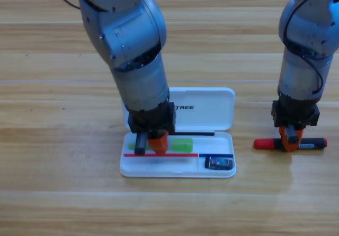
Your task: Clean up eraser and pencils
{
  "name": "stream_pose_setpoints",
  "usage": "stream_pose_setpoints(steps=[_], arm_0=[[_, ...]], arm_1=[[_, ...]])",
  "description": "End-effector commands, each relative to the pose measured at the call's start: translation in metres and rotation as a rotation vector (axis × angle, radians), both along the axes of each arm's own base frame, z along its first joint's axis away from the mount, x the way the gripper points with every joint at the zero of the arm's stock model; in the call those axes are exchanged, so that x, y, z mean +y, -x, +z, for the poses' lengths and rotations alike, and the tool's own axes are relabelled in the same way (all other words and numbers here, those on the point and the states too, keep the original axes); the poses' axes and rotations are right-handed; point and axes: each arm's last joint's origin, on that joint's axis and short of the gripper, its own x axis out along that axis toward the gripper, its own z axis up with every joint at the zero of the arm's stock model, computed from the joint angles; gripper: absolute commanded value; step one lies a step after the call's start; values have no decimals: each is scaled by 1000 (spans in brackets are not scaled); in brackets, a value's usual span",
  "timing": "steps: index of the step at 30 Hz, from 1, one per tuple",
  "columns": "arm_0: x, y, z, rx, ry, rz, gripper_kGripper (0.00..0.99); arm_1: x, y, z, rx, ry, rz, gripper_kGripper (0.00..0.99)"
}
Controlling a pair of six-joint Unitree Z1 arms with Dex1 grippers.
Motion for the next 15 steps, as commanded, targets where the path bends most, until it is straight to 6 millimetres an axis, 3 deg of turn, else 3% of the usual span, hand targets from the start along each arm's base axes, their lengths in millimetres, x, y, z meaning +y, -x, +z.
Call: stream_pose_setpoints(steps=[1, 8, 15], arm_0=[[-11, 3, -28, 57, -48, -10, 0], [-12, 2, -34, 68, -57, -6, 0], [-13, 2, -38, 73, -63, -7, 0]], arm_1=[[-16, 2, 5, 12, 27, -25, 0], [-14, 18, 40, -16, -7, -10, 0], [-11, 22, 43, -17, -8, -7, 0]])
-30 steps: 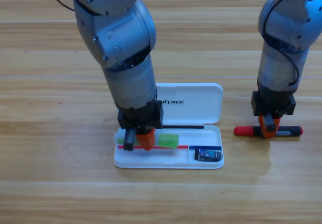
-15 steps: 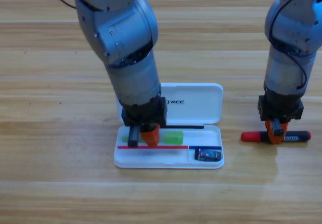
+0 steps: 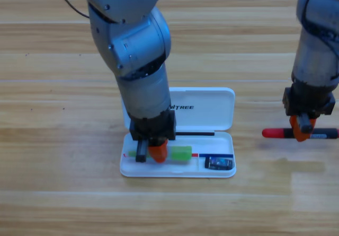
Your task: Clean up eraser and pencils
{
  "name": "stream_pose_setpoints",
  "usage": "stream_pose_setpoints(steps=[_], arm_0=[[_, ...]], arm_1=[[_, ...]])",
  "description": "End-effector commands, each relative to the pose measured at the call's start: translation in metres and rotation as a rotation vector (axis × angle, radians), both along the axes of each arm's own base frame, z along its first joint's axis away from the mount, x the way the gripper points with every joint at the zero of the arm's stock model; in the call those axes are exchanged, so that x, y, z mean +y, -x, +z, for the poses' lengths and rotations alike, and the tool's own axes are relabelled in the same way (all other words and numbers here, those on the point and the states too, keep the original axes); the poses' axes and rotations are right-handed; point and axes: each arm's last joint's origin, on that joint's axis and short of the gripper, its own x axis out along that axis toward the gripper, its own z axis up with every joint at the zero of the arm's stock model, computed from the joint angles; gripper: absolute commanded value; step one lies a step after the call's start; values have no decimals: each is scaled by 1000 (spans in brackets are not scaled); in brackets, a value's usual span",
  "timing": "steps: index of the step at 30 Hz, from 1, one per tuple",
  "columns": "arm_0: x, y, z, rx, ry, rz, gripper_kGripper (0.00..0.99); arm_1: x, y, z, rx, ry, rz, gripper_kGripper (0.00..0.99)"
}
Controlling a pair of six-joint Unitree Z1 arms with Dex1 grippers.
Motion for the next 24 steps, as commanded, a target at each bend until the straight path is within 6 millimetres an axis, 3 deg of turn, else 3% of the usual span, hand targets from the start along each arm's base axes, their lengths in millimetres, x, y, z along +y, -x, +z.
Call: stream_pose_setpoints(steps=[1, 11, 12, 14, 15, 18, 24], arm_0=[[-9, 5, -22, 46, -36, -10, 0], [-9, 5, -19, 41, -32, -1, 0], [-9, 6, -19, 42, -33, 2, 51], [-8, 6, -18, 40, -34, 10, 643], [-8, 6, -17, 39, -34, 12, 847], [-7, 6, -15, 36, -29, 15, 982], [-7, 7, -15, 38, -32, 15, 990]], arm_1=[[0, 9, 5, 7, 13, 3, 0], [8, 13, 16, -5, 6, 11, 0], [10, 14, 17, -4, 5, 14, 0], [12, 16, 19, -6, 4, 14, 0], [13, 16, 20, -6, 4, 14, 0], [17, 20, 24, -12, -2, 17, 0], [34, 34, 43, 2, -21, 28, 0]])
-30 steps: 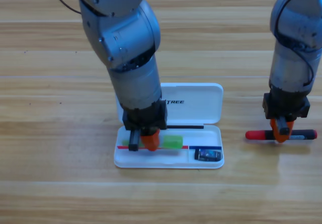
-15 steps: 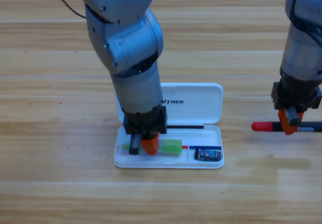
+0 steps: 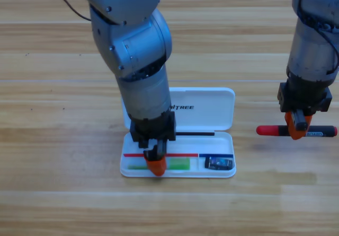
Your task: Clean up eraser and pencils
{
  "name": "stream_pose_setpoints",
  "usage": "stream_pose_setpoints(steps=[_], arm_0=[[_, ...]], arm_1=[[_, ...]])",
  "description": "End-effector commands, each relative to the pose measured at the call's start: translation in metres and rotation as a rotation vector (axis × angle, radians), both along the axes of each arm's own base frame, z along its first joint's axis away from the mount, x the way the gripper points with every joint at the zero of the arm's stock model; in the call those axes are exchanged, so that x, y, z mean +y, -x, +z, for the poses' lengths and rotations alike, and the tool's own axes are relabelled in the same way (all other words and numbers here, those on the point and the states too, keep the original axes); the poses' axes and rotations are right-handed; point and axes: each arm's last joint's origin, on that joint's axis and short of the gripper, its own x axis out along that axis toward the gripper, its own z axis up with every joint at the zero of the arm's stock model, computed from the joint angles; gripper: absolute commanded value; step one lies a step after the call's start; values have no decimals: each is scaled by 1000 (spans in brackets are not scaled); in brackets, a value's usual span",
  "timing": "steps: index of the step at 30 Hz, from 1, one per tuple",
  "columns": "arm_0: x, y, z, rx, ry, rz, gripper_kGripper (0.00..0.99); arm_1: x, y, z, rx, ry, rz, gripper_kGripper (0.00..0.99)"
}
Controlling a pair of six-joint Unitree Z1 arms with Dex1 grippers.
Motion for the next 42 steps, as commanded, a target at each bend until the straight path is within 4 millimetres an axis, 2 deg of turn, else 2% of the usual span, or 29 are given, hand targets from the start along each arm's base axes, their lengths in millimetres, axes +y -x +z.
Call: stream_pose_setpoints(steps=[1, 5, 10, 15, 19, 26, 30, 33, 36, 42], arm_0=[[-6, 7, -12, 29, -30, -11, 990], [-3, 9, -3, 27, -26, -10, 990], [15, 16, 40, -8, 15, -2, 990], [64, 16, 98, -65, 83, 82, 990], [108, 15, 134, -107, 109, 141, 990], [189, 14, 171, -210, 135, 237, 990], [221, 14, 180, -262, 141, 301, 990], [237, 13, 175, -281, 152, 328, 990], [243, 13, 165, -275, 157, 338, 990], [244, 14, 155, -262, 157, 331, 990]], arm_1=[[28, 26, 28, 16, -23, 48, 0], [53, 32, 35, 14, -40, 56, 0], [84, 31, 28, 13, -39, 67, 0], [111, 34, 20, 10, -43, 84, 0], [131, 38, 12, 9, -44, 101, 0], [161, 35, -12, 9, -42, 116, 0], [171, 30, -28, 7, -33, 118, 0], [175, 27, -37, -6, -16, 118, 0], [176, 25, -41, -15, 0, 118, 0], [172, 18, -45, -27, 18, 106, 0]])
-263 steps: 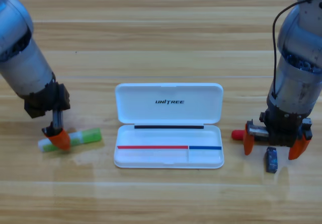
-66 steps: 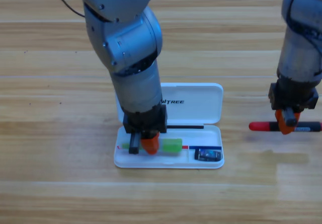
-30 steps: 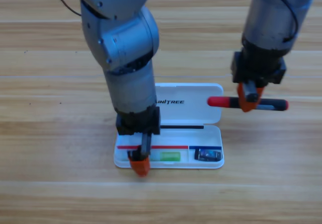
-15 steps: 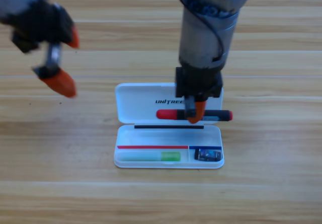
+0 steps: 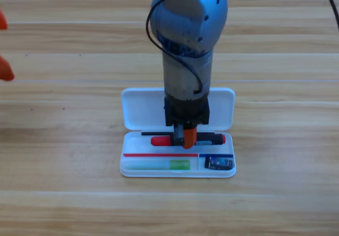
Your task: Clean up eraser and pencils
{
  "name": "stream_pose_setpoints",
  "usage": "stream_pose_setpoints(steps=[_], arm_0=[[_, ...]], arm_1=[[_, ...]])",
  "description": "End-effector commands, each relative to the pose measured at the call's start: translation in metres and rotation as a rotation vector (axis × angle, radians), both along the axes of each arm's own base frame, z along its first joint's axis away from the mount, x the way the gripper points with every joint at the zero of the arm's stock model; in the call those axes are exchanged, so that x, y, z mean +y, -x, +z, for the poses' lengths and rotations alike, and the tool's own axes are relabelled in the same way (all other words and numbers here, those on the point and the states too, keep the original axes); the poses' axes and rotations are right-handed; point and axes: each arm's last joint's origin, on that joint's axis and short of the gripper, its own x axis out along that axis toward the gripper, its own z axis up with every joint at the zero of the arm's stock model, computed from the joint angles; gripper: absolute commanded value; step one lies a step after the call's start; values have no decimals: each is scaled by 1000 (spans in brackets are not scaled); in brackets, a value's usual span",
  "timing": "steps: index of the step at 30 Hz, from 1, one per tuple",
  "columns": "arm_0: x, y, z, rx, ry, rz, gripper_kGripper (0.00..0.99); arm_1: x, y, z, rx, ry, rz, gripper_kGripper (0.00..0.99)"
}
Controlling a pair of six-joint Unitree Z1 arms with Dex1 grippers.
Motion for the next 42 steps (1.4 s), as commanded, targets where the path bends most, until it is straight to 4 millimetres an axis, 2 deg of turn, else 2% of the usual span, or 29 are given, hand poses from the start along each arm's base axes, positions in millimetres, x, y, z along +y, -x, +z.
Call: stream_pose_setpoints(steps=[1, 18, 19, 21, 22, 23, 24, 28, 31, 34, 38, 42], arm_0=[[7, 1, -10, 5, 11, 5, 990], [7, 1, -22, 13, 11, 4, 990], [7, 1, -23, 16, 10, 4, 990], [7, 1, -24, 18, 9, 4, 990], [7, 1, -24, 18, 9, 4, 990], [7, 1, -25, 19, 9, 4, 990], [7, 1, -25, 21, 8, 4, 990], [7, 2, -28, 26, 6, 4, 990], [7, 2, -28, 25, 7, 4, 990], [8, 4, -27, 24, 8, 6, 990], [8, 4, -26, 18, 10, 6, 990], [7, 3, -23, 9, 12, 6, 990]], arm_1=[[5, -2, -32, 16, 86, 5, 0], [2, -9, -34, 5, 90, -9, 0], [2, -9, -34, 6, 92, -9, 147], [2, -9, -34, 6, 91, -17, 545], [2, -9, -33, 5, 89, -23, 687], [2, -9, -33, 4, 88, -27, 784], [2, -9, -32, 3, 86, -30, 833], [0, -8, -22, -4, 70, -31, 891], [-4, 5, 5, 8, 27, -16, 902], [-19, 38, 70, 23, -88, 5, 902], [-58, 88, 154, -15, -243, 21, 904], [-105, 117, 206, -6, -377, 4, 904]])
